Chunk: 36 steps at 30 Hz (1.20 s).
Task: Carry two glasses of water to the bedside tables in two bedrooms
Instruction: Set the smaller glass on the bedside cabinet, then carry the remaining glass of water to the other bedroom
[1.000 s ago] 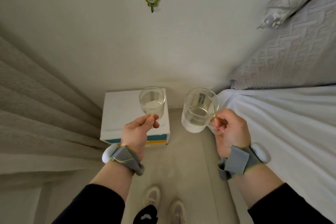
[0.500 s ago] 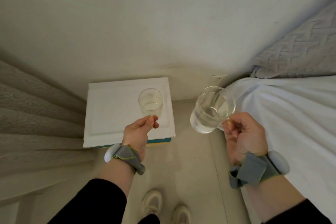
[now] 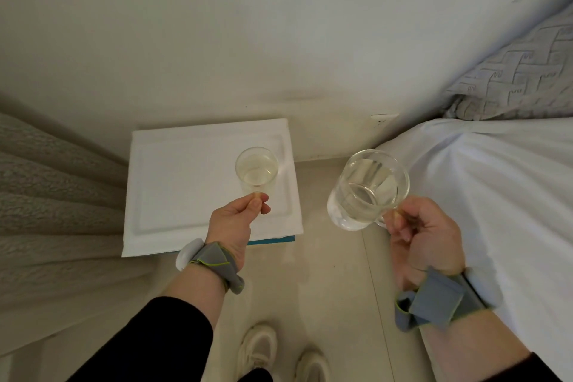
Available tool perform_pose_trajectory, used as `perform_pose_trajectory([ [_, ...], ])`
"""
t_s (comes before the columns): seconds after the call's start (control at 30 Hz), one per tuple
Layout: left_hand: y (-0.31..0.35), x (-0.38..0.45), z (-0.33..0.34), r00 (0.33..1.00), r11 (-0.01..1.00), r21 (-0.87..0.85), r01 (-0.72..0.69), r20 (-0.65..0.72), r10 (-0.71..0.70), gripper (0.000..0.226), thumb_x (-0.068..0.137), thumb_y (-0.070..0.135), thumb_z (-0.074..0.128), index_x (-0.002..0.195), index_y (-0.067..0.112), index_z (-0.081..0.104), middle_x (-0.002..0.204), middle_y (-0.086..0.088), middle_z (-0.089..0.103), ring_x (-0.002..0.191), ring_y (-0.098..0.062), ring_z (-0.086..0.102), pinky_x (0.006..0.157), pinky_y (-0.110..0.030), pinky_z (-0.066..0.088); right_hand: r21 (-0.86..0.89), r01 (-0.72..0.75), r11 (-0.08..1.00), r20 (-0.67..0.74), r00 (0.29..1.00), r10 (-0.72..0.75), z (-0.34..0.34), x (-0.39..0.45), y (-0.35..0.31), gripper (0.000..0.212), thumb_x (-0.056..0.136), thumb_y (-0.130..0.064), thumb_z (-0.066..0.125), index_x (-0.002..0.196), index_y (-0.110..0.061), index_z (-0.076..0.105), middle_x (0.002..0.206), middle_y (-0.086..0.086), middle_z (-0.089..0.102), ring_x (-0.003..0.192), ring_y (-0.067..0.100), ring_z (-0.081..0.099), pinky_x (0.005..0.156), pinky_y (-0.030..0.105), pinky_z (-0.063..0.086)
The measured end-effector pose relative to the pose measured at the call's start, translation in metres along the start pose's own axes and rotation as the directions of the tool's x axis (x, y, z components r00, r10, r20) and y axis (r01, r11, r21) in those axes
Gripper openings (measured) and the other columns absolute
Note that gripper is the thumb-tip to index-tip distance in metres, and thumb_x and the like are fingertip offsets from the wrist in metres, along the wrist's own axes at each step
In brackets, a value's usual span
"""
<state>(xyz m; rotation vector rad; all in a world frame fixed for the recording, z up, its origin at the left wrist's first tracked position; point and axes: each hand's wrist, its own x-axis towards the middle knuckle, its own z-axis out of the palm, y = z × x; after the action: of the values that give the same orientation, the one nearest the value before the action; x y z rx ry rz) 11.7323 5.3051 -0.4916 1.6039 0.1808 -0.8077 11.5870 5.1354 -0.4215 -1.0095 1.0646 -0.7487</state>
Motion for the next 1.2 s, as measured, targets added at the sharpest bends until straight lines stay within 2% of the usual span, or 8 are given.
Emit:
perform_pose_trajectory([
  [0.37, -0.002, 0.000, 0.002, 0.997, 0.994, 0.102, 0.049, -0.062, -0.043, 0.016, 0.092, 0.018, 0.054, 0.092, 0.021, 0.070, 0.086, 0.004, 0.071, 0.098, -0.011, 0.057, 0.088, -0.024, 0.032, -0.012, -0.025, 1.000, 0.008, 1.000, 0.025, 0.000, 0.005, -0.003, 0.025, 0.056, -0.006, 0.047, 0.033, -0.015, 0.049, 0.035, -0.007, 0.038, 0.042, 0.012, 0.032, 0.060, 0.038, 0.020],
  [0.47, 0.004, -0.001, 0.001, 0.991, 0.974, 0.198, 0.110, -0.095, -0.093, 0.017, 0.091, 0.026, 0.055, 0.101, 0.025, 0.069, 0.104, 0.002, 0.070, 0.103, -0.013, 0.055, 0.084, -0.023, 0.033, -0.029, 0.004, 1.000, 0.019, 1.000, -0.003, -0.002, 0.001, -0.013, 0.024, 0.054, -0.005, 0.045, 0.034, -0.015, 0.052, 0.035, -0.008, 0.039, 0.042, 0.012, 0.032, 0.061, 0.042, 0.017],
  [0.6, 0.025, -0.010, 0.004, 0.972, 0.890, 0.403, 0.214, -0.183, -0.151, 0.049, 0.088, 0.032, 0.056, 0.134, 0.015, 0.049, 0.137, -0.005, 0.052, 0.119, -0.024, 0.050, 0.092, -0.027, 0.035, -0.048, -0.025, 0.999, 0.019, 0.999, 0.026, -0.003, -0.005, -0.032, 0.025, 0.059, -0.009, 0.050, 0.035, -0.016, 0.056, 0.035, -0.006, 0.042, 0.042, 0.010, 0.036, 0.058, 0.034, 0.022],
  [0.7, 0.049, -0.032, 0.013, 0.966, 0.886, 0.413, 0.211, -0.224, -0.126, 0.057, 0.086, 0.033, 0.058, 0.138, 0.016, 0.042, 0.142, -0.004, 0.046, 0.123, -0.024, 0.047, 0.087, -0.025, 0.030, -0.011, 0.012, 1.000, 0.024, 1.000, -0.012, -0.001, -0.014, -0.048, 0.018, 0.052, -0.015, 0.055, 0.035, -0.015, 0.052, 0.035, -0.007, 0.038, 0.045, 0.016, 0.031, 0.059, 0.039, 0.019],
  [0.8, 0.085, -0.080, 0.037, 0.992, 0.939, 0.324, 0.111, -0.085, -0.089, 0.051, 0.086, 0.035, 0.059, 0.133, 0.020, 0.049, 0.127, 0.003, 0.055, 0.109, -0.015, 0.049, 0.091, -0.025, 0.034, -0.008, 0.033, 0.999, 0.038, 0.999, -0.033, -0.005, -0.035, -0.081, 0.018, 0.049, -0.022, 0.056, 0.034, -0.015, 0.050, 0.036, -0.006, 0.038, 0.049, 0.019, 0.029, 0.058, 0.041, 0.019],
  [0.9, 0.119, -0.131, 0.067, 0.988, 0.979, 0.178, 0.101, 0.093, -0.119, 0.041, 0.089, 0.035, 0.056, 0.125, 0.014, 0.055, 0.120, -0.004, 0.060, 0.112, -0.018, 0.054, 0.104, -0.034, 0.039, -0.022, 0.044, 0.999, 0.057, 0.997, -0.043, -0.015, -0.053, -0.115, 0.022, 0.055, -0.018, 0.055, 0.033, -0.017, 0.051, 0.036, -0.008, 0.040, 0.049, 0.019, 0.031, 0.058, 0.040, 0.022],
  [1.1, 0.166, -0.213, 0.106, 0.926, 0.965, -0.077, 0.250, 0.311, -0.215, 0.026, 0.092, 0.037, 0.051, 0.089, 0.015, 0.063, 0.072, 0.003, 0.067, 0.079, -0.016, 0.059, 0.094, -0.035, 0.046, -0.075, 0.078, 0.994, 0.154, 0.986, -0.066, -0.046, -0.093, -0.180, 0.019, 0.057, -0.029, 0.058, 0.040, -0.034, 0.064, 0.042, -0.017, 0.055, 0.060, 0.014, 0.044, 0.071, 0.029, 0.037],
  [1.2, 0.188, -0.261, 0.121, 0.881, 0.962, -0.071, 0.264, 0.425, -0.210, 0.028, 0.091, 0.036, 0.052, 0.095, 0.011, 0.064, 0.080, -0.003, 0.068, 0.081, -0.019, 0.061, 0.090, -0.035, 0.049, -0.001, 0.109, 0.994, 0.102, 0.989, -0.108, -0.069, -0.125, -0.221, 0.030, 0.065, -0.017, 0.053, 0.036, -0.025, 0.059, 0.040, -0.013, 0.051, 0.055, 0.013, 0.041, 0.066, 0.030, 0.035],
])
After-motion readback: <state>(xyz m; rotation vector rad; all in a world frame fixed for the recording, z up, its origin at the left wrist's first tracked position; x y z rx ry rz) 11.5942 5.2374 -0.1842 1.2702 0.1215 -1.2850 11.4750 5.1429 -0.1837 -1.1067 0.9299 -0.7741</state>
